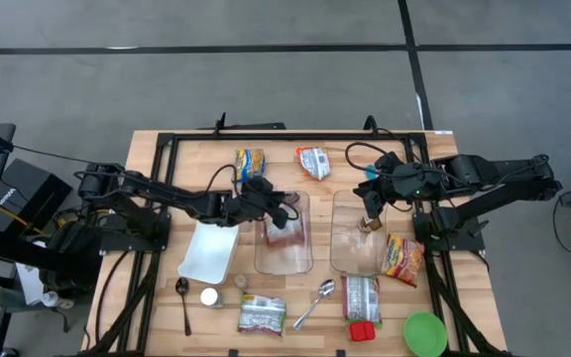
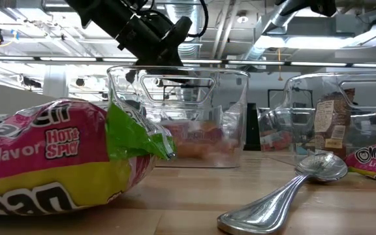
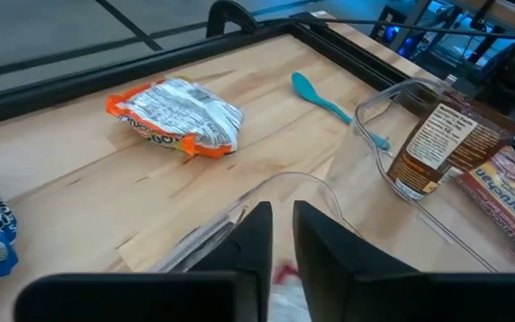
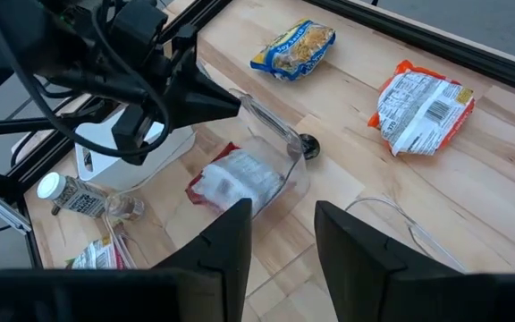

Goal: Pick & Place Food Item
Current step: Put the blue noodle pack into the left transparent bin

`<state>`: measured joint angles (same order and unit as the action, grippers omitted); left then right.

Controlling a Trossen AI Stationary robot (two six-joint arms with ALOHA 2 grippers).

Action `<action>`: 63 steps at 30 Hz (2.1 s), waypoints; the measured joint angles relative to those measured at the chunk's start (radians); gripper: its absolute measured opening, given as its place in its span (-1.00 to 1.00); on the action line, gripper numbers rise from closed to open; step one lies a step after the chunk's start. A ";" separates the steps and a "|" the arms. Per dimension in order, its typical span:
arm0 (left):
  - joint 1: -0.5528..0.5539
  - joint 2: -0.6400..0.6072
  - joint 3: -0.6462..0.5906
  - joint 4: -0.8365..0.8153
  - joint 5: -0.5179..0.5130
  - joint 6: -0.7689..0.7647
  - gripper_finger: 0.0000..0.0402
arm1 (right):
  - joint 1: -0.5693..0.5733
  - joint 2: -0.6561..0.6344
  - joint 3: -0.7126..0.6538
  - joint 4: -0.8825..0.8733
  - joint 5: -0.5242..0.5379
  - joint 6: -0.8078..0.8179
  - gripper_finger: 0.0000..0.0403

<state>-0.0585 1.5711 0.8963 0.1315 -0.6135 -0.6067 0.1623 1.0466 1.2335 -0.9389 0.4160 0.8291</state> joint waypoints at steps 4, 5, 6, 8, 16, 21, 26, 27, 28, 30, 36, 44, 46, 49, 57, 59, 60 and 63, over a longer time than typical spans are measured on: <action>0.025 -0.007 0.000 0.003 0.078 -0.002 -0.67 | 0.000 0.000 0.000 -0.001 0.000 -0.001 -0.41; 0.032 -0.009 0.000 0.010 0.103 -0.002 -0.66 | 0.000 0.000 0.000 -0.003 0.000 -0.001 -0.41; 0.038 -0.014 0.001 0.011 0.127 -0.002 -0.65 | 0.000 0.000 0.000 -0.005 0.000 -0.002 -0.41; 0.052 -0.031 0.000 0.004 0.161 -0.002 -0.65 | 0.000 0.000 0.000 -0.006 0.000 -0.007 -0.41; 0.120 -0.176 0.000 -0.010 0.178 0.055 -0.74 | 0.000 0.000 0.000 -0.004 -0.001 -0.026 -0.41; 0.183 -0.301 0.000 -0.066 0.177 0.104 -0.80 | 0.000 0.000 0.000 -0.004 -0.001 -0.028 -0.41; 0.250 -0.427 0.001 -0.208 0.177 0.105 -0.86 | 0.000 0.000 0.000 -0.003 -0.001 -0.028 -0.41; 0.261 -0.449 0.001 -0.232 0.177 0.105 -0.88 | 0.000 0.000 0.000 -0.003 0.000 -0.028 -0.41; 0.271 -0.471 0.001 -0.272 0.177 0.102 -0.89 | 0.000 0.000 0.000 -0.004 0.000 -0.028 -0.41; 0.290 -0.507 0.001 -0.346 0.177 0.075 -0.92 | 0.000 0.000 0.000 -0.003 0.000 -0.026 -0.41; 0.330 -0.565 0.001 -0.609 0.179 -0.027 -0.99 | -0.001 0.000 0.000 -0.003 0.000 -0.026 -0.41; 0.392 -0.548 0.000 -0.807 0.179 -0.051 -0.99 | 0.000 0.000 0.000 -0.003 0.000 -0.026 -0.41; 0.420 -0.531 0.000 -0.805 0.202 -0.019 -0.99 | 0.000 0.000 0.000 -0.003 0.000 -0.026 -0.41; 0.478 -0.497 0.000 -0.804 0.277 0.042 -0.99 | 0.000 0.000 0.000 -0.003 0.001 -0.025 -0.41; 0.671 -0.365 0.000 -0.801 0.518 0.142 -0.99 | 0.000 0.000 0.000 -0.002 0.003 0.010 -0.41; 0.706 -0.332 0.000 -0.788 0.550 0.167 -0.99 | 0.000 0.000 0.000 -0.001 0.003 0.017 -0.41; 0.721 -0.315 0.000 -0.778 0.565 0.181 -0.99 | 0.000 0.000 0.000 -0.002 0.003 0.024 -0.41; 0.763 -0.270 0.000 -0.752 0.618 0.212 -0.99 | 0.000 0.000 0.000 -0.002 0.003 0.041 -0.41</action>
<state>0.7049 1.3009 0.8960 -0.6206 0.0040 -0.3951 0.1619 1.0466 1.2335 -0.9405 0.4193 0.8697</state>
